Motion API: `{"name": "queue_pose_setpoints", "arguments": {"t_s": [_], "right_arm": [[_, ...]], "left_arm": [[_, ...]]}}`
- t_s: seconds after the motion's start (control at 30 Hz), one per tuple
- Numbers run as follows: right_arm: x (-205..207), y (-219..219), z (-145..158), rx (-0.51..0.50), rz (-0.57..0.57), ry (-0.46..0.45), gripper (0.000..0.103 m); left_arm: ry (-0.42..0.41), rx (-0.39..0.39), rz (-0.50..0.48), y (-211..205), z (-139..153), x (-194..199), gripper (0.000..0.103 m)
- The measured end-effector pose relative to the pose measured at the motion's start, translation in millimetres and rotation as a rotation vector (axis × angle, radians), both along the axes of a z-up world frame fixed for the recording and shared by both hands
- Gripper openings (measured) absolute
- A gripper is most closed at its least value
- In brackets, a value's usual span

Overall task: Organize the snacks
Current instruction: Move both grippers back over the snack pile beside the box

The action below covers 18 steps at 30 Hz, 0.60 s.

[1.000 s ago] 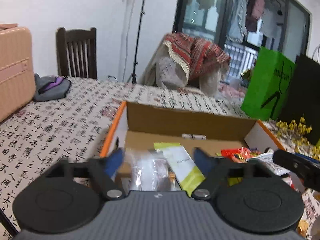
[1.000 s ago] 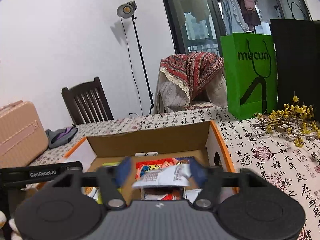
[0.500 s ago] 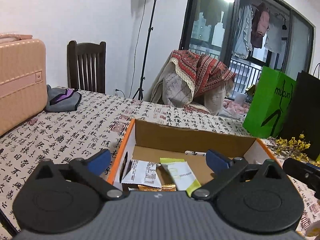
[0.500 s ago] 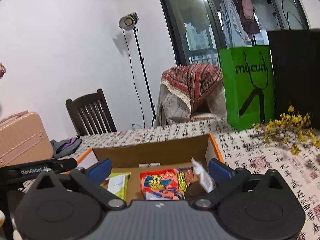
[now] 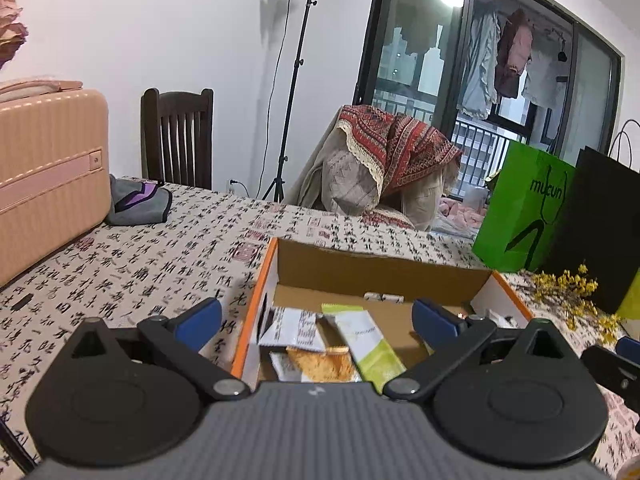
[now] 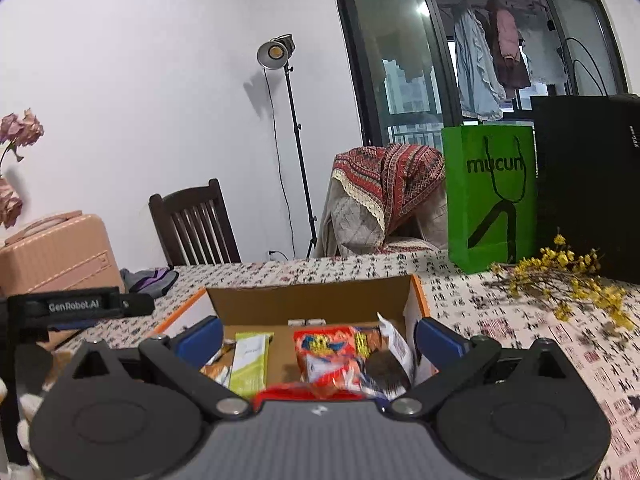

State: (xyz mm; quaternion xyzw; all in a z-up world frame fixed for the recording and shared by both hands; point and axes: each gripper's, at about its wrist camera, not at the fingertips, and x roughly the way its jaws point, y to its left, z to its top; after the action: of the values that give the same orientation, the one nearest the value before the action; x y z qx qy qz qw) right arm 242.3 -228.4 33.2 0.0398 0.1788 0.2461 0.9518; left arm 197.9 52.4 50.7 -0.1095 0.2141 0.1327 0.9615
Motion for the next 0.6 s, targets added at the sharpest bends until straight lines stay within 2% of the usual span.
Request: {"name": "queue_pose_setpoints", "arguments": {"t_s": [0.3,0.6], "right_arm": [[-34,-16,-33,-0.018,0.017,0.061,0.103],[-48,-18,-63,0.002,0.064,0.144,0.103]], "left_arm": [[0.06,0.002,-0.018,0,-19,-33,0.103],[0.15,0.006,-0.029,-6,-47,-51,0.103]]}}
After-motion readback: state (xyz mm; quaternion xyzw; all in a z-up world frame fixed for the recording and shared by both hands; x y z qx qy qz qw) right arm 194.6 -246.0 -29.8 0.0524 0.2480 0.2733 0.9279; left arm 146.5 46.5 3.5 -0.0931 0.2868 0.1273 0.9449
